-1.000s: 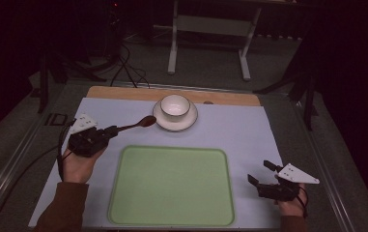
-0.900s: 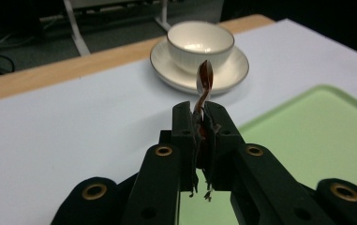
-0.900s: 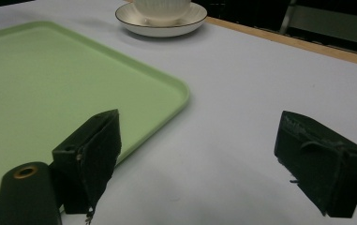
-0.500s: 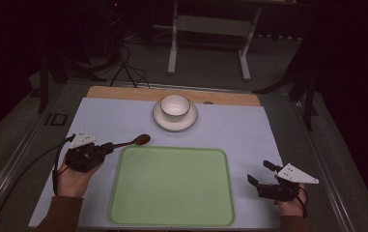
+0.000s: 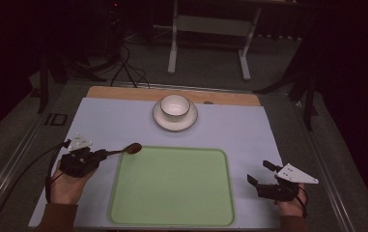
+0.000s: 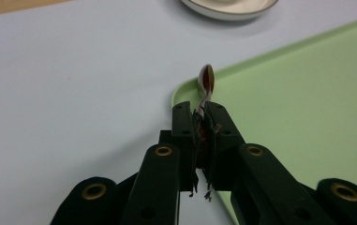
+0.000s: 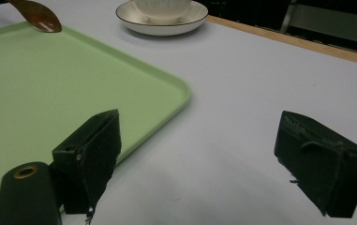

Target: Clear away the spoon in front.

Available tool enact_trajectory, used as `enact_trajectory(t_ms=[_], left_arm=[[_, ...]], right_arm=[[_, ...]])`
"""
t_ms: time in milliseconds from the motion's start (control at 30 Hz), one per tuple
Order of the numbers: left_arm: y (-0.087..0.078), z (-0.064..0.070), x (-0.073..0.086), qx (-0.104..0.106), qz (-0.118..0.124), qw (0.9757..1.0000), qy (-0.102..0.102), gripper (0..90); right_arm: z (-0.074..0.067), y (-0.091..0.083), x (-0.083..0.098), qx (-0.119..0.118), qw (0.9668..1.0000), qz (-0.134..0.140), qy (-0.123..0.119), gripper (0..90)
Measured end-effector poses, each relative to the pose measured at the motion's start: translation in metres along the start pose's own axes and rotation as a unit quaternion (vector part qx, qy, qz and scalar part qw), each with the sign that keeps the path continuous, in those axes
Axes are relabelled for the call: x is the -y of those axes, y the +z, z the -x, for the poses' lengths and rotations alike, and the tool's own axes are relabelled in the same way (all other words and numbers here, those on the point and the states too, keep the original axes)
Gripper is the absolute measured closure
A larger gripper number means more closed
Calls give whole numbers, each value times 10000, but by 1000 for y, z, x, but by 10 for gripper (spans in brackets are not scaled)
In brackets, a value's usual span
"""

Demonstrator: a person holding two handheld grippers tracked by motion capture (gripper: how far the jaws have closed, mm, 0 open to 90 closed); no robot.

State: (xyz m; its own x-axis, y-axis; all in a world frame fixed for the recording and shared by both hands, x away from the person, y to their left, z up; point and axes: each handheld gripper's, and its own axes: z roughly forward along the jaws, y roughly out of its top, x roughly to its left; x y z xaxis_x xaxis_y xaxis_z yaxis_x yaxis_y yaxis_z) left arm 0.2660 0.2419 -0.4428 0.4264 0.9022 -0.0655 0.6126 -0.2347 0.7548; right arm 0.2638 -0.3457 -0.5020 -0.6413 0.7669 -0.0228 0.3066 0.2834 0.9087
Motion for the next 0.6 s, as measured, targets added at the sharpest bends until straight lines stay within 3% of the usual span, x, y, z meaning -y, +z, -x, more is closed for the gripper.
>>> enact_trajectory(t_ms=[167,300,400,467,500,600], left_arm=[[2,2,-16,-44,194,9998,33,833],[9,4,-29,-56,551,9985,-14,831],[16,5,-38,-71,877,9959,-188,835],[18,6,-39,-103,944,9953,-197,837],[27,8,-46,-202,1126,9932,-236,837],[36,11,-52,-272,1289,9909,-275,833]], right_arm=[[0,0,0,-6,10000,-7,-3,146],[0,0,0,-3,10000,-9,-2,146],[0,0,0,-4,10000,-3,1,146],[1,0,0,-3,10000,-6,1,146],[1,0,0,-4,10000,-7,2,146],[1,0,0,-4,10000,6,-2,146]])
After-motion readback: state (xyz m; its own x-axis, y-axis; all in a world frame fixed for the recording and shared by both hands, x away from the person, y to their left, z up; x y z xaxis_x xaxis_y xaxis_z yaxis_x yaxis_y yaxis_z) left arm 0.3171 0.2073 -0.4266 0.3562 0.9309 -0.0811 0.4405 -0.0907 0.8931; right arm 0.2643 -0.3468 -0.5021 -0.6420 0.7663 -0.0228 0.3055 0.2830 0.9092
